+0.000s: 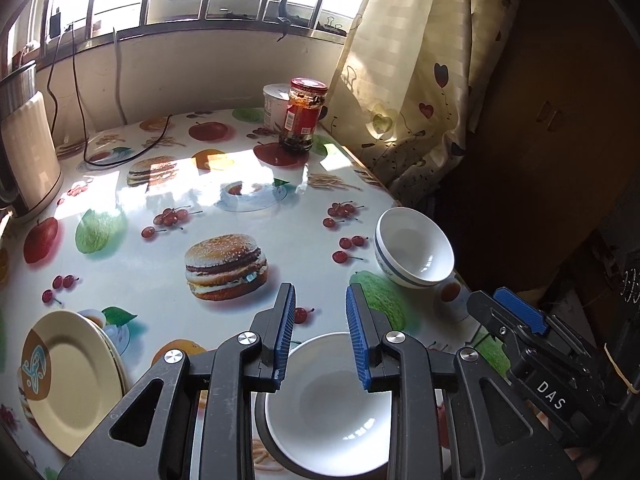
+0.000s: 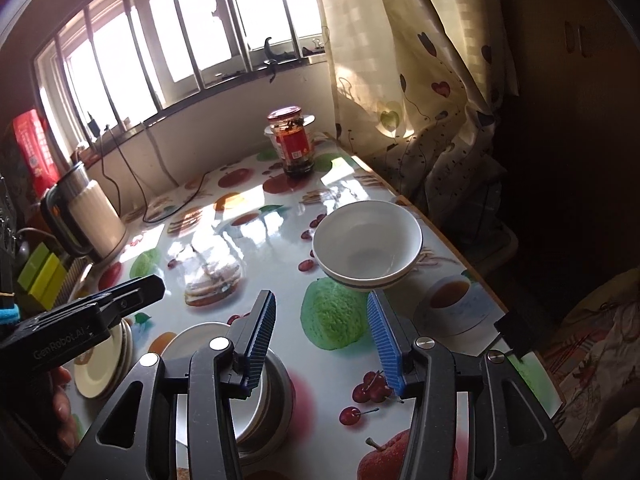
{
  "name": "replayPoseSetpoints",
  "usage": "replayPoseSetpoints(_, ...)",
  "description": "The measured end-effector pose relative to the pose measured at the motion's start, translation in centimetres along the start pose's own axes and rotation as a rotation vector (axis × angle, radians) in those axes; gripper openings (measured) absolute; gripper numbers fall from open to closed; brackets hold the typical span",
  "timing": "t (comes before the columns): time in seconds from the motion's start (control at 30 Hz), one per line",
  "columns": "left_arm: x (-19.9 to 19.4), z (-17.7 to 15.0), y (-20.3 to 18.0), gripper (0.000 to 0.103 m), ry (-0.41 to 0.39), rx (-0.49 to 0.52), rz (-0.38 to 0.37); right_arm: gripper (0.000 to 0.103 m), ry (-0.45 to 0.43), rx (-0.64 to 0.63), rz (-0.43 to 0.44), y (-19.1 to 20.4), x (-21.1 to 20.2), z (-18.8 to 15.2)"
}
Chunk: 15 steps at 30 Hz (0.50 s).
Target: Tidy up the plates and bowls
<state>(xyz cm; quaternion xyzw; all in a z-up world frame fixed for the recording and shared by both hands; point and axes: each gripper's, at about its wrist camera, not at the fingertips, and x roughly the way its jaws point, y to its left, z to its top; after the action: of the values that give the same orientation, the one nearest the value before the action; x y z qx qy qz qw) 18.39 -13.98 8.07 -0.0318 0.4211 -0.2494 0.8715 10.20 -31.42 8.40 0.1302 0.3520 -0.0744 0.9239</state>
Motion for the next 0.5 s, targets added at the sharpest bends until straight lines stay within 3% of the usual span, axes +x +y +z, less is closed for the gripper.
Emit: replayPoseSetpoints(0.5, 4.2, 3.9, -3.8, 0.027, 0.025, 0.053, 0.004, 0.048, 0.007, 0.043, -0.022, -4.4, 3.1, 2.8)
